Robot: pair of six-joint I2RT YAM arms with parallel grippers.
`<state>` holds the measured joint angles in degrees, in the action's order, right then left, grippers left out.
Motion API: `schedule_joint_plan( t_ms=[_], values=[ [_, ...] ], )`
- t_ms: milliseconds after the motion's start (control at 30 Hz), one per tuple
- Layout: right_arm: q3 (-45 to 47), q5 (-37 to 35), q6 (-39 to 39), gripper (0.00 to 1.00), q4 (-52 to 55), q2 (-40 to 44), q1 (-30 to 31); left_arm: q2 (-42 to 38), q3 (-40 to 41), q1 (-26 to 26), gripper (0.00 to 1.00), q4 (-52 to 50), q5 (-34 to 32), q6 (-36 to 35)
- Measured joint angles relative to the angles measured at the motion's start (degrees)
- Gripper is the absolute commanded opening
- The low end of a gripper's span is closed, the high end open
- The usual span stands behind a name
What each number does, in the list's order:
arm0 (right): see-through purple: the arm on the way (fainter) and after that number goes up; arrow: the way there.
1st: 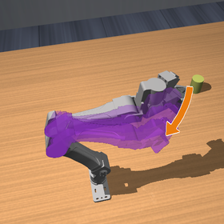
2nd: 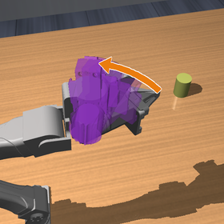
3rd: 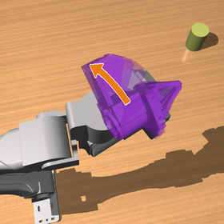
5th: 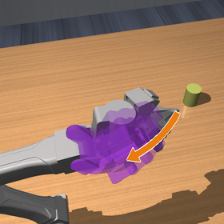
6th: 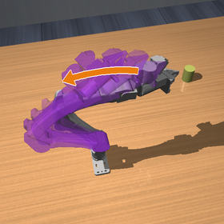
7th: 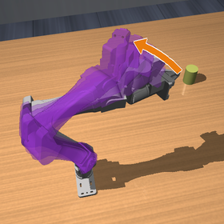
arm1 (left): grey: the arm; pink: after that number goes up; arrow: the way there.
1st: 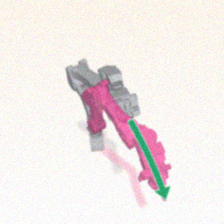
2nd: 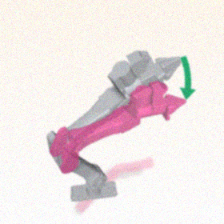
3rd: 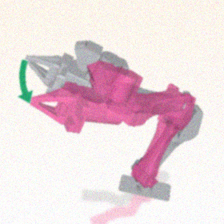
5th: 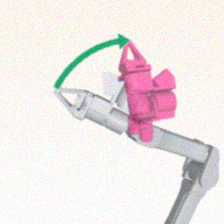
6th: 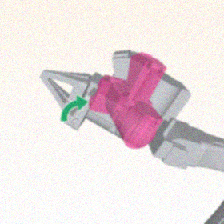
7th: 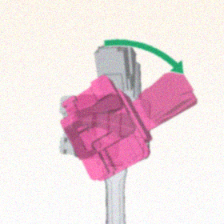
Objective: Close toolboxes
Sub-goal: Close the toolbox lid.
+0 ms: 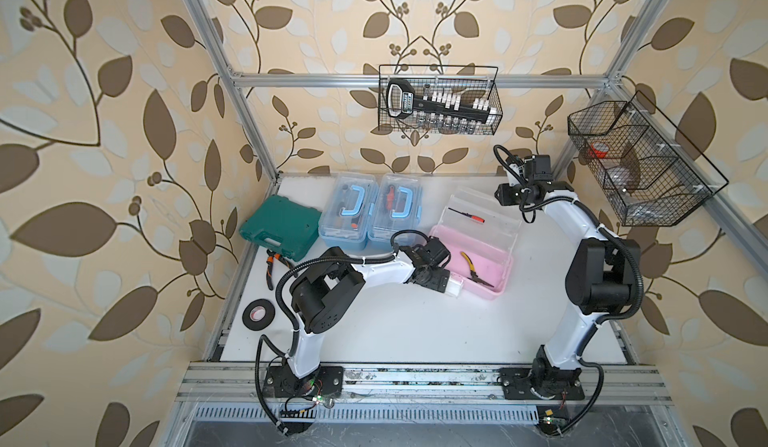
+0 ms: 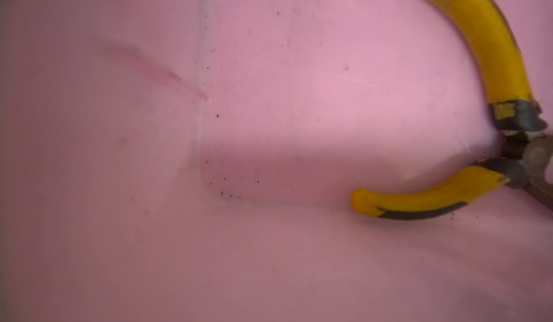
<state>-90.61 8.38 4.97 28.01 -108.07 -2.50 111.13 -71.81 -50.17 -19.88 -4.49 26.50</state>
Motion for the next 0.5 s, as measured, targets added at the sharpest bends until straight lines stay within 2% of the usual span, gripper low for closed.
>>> schedule_joint_plan(
  t_ms=[500],
  values=[
    [-9.77,6.84,8.90,0.39,7.54,-8.83,-0.52,-0.02,0.00,0.00,0.99,0.00,0.00,0.11]
  ],
)
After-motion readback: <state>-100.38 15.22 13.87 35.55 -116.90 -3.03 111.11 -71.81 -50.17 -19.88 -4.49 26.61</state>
